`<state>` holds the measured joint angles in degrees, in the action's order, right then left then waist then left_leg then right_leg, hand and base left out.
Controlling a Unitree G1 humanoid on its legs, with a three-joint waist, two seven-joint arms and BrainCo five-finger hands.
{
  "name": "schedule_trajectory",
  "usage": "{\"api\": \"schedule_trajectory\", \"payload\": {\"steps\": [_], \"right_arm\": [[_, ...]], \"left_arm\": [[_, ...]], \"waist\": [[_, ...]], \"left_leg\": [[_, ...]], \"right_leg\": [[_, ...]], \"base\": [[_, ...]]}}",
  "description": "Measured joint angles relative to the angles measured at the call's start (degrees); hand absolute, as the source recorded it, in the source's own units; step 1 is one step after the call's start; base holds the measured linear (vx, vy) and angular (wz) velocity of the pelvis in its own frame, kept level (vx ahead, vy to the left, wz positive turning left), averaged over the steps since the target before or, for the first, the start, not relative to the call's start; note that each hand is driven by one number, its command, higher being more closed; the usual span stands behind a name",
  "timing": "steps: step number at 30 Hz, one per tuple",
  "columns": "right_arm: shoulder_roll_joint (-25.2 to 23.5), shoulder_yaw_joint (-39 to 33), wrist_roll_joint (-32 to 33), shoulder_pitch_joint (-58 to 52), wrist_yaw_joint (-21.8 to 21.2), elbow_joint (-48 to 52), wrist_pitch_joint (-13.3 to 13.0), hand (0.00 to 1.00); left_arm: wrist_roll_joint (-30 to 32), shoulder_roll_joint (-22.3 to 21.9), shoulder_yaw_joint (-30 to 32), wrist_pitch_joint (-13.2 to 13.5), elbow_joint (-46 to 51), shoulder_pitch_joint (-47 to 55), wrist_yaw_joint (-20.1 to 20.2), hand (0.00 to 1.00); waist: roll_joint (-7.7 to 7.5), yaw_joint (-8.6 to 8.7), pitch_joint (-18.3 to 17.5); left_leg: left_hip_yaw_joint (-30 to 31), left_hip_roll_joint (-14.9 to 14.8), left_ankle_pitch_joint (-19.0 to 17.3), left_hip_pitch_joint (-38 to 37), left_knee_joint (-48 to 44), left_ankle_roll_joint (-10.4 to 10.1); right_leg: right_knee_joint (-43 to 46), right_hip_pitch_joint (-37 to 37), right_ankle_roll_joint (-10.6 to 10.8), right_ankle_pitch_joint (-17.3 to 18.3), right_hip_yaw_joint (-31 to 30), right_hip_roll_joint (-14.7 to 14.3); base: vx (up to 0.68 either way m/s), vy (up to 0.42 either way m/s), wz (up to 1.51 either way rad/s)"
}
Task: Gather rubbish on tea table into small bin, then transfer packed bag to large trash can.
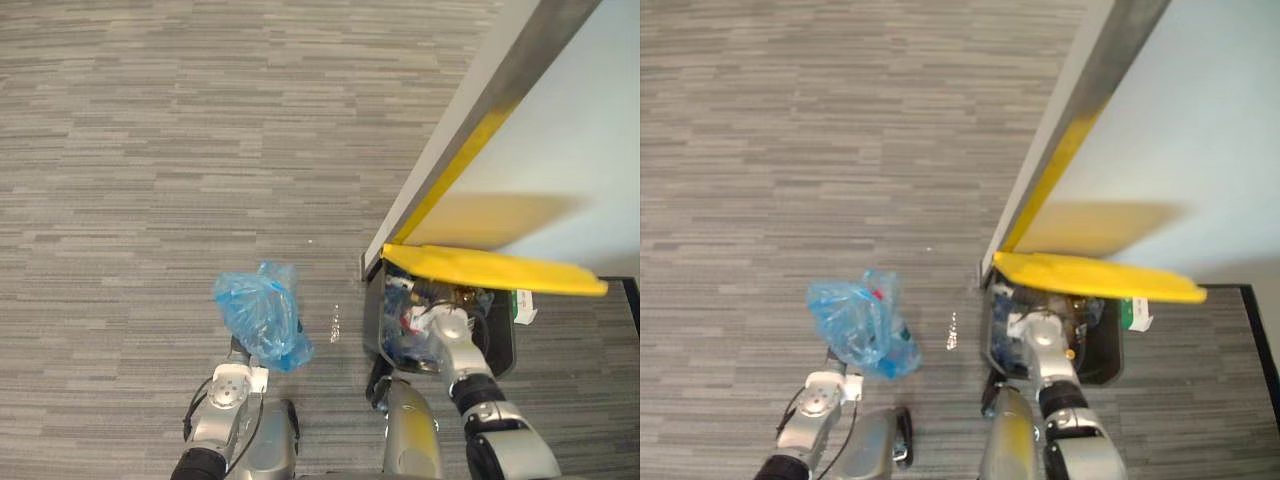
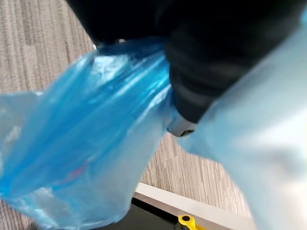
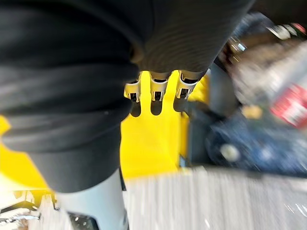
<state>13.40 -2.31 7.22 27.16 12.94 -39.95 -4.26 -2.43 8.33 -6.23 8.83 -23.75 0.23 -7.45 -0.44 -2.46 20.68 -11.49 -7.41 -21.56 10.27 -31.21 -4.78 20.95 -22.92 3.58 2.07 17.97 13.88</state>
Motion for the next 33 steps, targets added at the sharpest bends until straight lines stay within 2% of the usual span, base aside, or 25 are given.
{"api": "schedule_trajectory", "payload": {"steps": [5,11,18,23,29,33], "right_arm": [[6.08,-1.99,0.13,8.03,1.96,-0.04,0.33,0.00],[11.90,-1.74,0.10,15.60,3.04,-0.07,0.84,0.00],[14.10,0.63,0.15,20.57,3.01,-1.66,2.32,0.00],[15.43,2.90,0.18,26.07,2.88,-3.92,2.90,0.00],[16.18,3.37,0.29,26.69,2.74,-3.92,3.12,0.00],[20.00,5.18,0.62,30.23,2.87,-4.79,2.74,0.00]], "left_arm": [[-1.49,1.04,-2.63,0.74,3.01,-1.63,0.14,1.00],[-4.57,1.77,-6.12,1.26,7.13,-2.20,0.55,1.00],[-5.60,2.01,-11.75,2.21,10.97,-5.31,2.36,1.00],[-5.71,1.70,-16.02,2.79,13.12,-8.06,3.26,1.00],[-7.94,1.42,-20.65,3.06,15.01,-11.11,4.32,1.00],[-8.94,0.00,-26.24,3.37,16.64,-16.60,4.32,1.00]], "waist": [[0.16,0.49,3.27],[0.94,0.47,4.26],[1.07,0.65,5.28],[1.06,1.44,7.80],[1.00,1.82,7.97],[0.99,2.34,7.98]], "left_leg": [[0.06,-1.19,-0.67,2.79,-2.73,0.80],[-0.43,-2.10,-1.28,5.83,-6.22,1.30],[-0.89,-2.99,-1.63,7.64,-8.12,1.21],[-1.22,-3.66,-1.76,7.78,-9.14,1.11],[-1.20,-3.71,-1.77,7.82,-9.32,1.11],[-1.95,-4.05,-2.32,7.68,-10.21,1.37]], "right_leg": [[-2.94,-0.26,-0.19,-3.24,0.11,-1.40],[-3.69,-2.10,-0.77,-5.03,-0.83,-2.49],[-4.59,-3.24,-1.36,-6.36,-1.32,-3.47],[-4.66,-3.25,-1.68,-7.03,-1.52,-4.09],[-4.37,-3.36,-1.67,-7.02,-1.70,-4.12],[-4.43,-3.38,-1.63,-7.12,-2.84,-4.56]], "base": [[-0.14,-0.020,-0.05],[-0.11,-0.018,-0.09],[-0.04,-0.011,-0.08],[-0.01,-0.010,-0.06],[0.00,0.000,0.00],[-0.03,-0.001,-0.10]]}}
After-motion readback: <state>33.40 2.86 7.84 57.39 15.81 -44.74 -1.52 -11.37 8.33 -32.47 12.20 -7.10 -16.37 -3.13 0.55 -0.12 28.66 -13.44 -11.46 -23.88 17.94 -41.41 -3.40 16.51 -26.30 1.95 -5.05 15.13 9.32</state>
